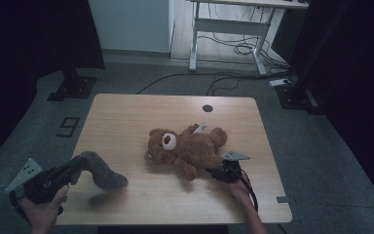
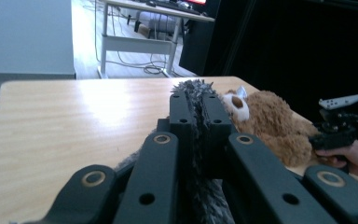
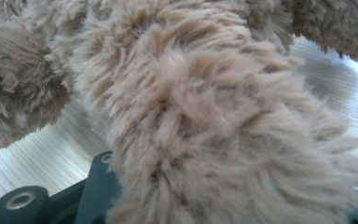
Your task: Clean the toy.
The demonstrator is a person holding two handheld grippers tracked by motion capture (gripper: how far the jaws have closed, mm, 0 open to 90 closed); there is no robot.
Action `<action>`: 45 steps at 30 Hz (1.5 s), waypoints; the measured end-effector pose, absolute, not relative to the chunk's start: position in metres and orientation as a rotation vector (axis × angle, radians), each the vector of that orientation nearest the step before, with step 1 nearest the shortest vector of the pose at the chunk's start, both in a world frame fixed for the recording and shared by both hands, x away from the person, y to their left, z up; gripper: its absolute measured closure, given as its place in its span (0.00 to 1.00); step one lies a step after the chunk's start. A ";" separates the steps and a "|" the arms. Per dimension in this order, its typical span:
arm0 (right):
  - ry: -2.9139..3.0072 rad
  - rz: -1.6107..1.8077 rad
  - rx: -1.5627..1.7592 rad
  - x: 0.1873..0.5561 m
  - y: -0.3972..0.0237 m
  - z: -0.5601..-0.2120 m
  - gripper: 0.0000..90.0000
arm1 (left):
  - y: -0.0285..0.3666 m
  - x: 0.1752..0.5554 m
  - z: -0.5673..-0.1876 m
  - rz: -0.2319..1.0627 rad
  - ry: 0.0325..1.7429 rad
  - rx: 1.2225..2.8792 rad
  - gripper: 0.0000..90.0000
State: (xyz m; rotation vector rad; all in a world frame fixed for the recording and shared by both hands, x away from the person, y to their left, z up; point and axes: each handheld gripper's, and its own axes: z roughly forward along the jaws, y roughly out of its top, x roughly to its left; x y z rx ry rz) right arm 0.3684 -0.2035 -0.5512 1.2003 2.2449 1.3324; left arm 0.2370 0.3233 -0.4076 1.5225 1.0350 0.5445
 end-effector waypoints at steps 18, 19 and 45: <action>2.246 1.333 1.199 0.369 -0.204 -0.551 0.58 | 0.230 0.325 -0.510 0.246 1.146 1.944 0.93; 2.245 1.332 1.198 0.369 -0.204 -0.551 0.58 | 0.228 0.325 -0.513 0.244 1.151 1.953 0.93; 2.194 1.350 1.253 0.366 -0.207 -0.550 0.27 | 0.272 0.302 -0.513 0.379 1.236 1.900 0.58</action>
